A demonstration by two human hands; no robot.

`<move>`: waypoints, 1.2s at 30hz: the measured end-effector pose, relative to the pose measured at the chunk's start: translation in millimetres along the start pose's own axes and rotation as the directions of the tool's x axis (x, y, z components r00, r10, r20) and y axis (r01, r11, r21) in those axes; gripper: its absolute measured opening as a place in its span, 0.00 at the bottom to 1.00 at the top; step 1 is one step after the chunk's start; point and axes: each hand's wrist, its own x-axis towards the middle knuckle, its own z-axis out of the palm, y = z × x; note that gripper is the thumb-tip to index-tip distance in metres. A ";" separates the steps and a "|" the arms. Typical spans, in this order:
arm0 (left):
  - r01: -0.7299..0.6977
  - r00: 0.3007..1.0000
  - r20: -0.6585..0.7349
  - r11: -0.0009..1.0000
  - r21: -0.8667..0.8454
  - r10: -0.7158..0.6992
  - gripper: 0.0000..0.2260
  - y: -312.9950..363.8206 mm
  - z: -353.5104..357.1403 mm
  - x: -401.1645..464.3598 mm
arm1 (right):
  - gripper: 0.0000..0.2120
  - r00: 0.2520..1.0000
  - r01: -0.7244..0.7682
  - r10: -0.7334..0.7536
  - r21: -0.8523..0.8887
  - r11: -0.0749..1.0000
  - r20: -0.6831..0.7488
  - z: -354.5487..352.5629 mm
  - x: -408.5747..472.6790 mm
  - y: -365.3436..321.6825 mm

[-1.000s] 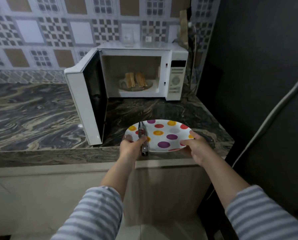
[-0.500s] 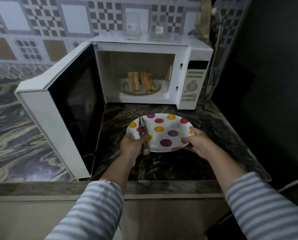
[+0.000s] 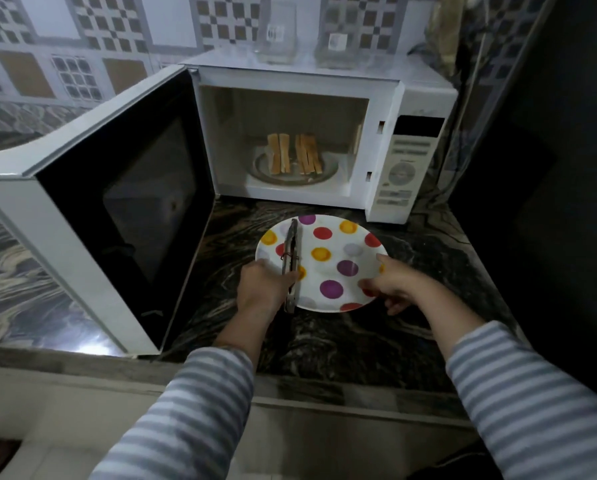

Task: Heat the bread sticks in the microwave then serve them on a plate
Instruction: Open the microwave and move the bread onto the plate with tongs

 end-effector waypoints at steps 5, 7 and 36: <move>-0.024 1.000 0.003 0.986 0.165 0.024 0.29 0.9 0.1 1.5 | 0.30 1.000 -0.006 0.003 -0.358 0.934 -0.009 -5.6 5.1 -7.7; -0.016 1.000 0.003 0.968 0.252 0.015 0.27 1.1 -2.1 1.4 | 0.31 0.992 -0.030 -0.037 -0.529 0.848 -0.117 -5.0 4.7 -14.5; -0.763 0.623 0.573 0.252 0.595 0.533 0.13 34.8 -10.5 45.6 | 0.12 0.890 0.422 -0.454 -0.299 0.856 -0.044 42.6 7.3 -28.8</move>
